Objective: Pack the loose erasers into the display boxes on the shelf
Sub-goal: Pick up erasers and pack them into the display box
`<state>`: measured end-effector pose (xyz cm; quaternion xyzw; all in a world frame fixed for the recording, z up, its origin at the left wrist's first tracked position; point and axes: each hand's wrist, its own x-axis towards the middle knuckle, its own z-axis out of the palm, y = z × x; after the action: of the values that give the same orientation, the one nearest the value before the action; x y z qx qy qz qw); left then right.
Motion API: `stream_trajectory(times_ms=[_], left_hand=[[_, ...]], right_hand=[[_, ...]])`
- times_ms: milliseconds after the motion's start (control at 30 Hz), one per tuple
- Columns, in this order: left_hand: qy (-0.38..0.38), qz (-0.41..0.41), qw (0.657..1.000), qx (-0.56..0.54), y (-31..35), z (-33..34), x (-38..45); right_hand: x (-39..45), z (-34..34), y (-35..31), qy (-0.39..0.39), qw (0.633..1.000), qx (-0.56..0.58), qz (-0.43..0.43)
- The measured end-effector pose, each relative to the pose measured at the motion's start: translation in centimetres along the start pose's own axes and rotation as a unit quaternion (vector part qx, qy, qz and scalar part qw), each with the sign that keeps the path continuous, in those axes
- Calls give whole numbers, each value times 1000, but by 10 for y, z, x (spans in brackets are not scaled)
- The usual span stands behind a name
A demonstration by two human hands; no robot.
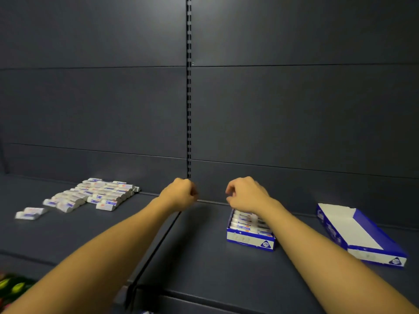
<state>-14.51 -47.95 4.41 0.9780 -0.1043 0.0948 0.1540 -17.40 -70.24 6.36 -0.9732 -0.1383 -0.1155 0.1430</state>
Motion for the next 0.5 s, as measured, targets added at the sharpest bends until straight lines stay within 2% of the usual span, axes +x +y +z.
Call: stream_trajectory(times_ms=[133,267,500], left_hand=[[31,-45,994,95,-31,-18,-22],[59,-77,987,125,-56,-38,-43],[53,-98,985,133,-108,-77,-77]], right_hand=[[11,11,-36,-44,994,-99,-33],[15,13,-72,-77,990,-111,-27],[16,24,-144,-98,987,-126,-37]])
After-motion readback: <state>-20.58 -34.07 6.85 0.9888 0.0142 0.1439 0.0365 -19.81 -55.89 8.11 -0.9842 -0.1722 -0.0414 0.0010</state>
